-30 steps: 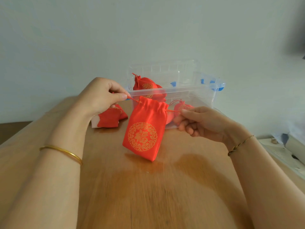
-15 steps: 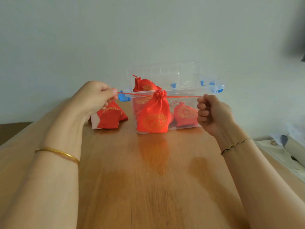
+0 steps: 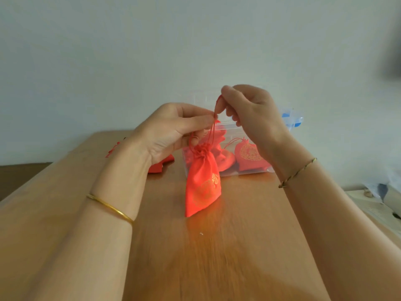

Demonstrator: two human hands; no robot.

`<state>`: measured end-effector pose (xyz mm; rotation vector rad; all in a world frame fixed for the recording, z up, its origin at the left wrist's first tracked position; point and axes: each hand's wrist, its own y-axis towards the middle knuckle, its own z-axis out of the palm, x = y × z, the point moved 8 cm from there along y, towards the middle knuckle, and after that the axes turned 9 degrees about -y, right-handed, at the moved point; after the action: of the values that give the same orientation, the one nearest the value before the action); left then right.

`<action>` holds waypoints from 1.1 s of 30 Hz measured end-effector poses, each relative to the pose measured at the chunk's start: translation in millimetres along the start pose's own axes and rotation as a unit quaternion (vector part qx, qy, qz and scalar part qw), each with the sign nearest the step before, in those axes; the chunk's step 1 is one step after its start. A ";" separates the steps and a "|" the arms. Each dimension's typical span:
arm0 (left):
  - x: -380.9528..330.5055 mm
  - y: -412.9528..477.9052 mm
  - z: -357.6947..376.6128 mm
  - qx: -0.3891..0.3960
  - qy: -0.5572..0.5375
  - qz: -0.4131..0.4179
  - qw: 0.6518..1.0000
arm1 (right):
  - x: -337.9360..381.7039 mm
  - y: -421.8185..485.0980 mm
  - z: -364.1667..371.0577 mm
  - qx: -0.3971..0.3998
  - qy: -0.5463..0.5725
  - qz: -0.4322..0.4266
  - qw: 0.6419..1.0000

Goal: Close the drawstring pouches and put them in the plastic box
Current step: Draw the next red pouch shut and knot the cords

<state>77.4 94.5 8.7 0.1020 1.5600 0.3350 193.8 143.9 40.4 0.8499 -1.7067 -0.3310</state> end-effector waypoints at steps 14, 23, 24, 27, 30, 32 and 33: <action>9.5 7.6 5.2 0.020 -0.043 -0.006 0.999 | -44.8 -20.2 23.7 0.101 0.031 0.108 0.989; 10.9 9.1 -1.5 -0.049 -0.040 0.010 0.998 | -48.5 -28.0 21.0 0.171 -0.035 0.098 0.980; 10.2 8.4 1.5 -0.030 -0.041 0.008 0.999 | -48.2 -24.8 14.8 0.124 -0.033 0.089 0.988; 5.5 4.9 13.4 0.043 0.003 0.026 0.999 | -49.3 -21.1 9.3 0.067 0.071 0.093 0.991; -5.7 3.6 20.3 0.046 0.154 0.113 0.981 | -53.4 -26.6 23.9 0.125 0.136 0.115 0.976; -11.6 3.8 24.0 0.025 0.235 0.170 0.957 | -59.4 -29.8 31.9 0.157 0.163 0.144 0.963; -13.2 3.7 24.4 0.013 0.258 0.193 0.946 | -62.4 -31.1 34.7 0.170 0.185 0.160 0.955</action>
<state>101.3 98.0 22.8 0.3680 2.0661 0.6913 178.9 157.8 -34.8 0.8025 -1.5311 0.3335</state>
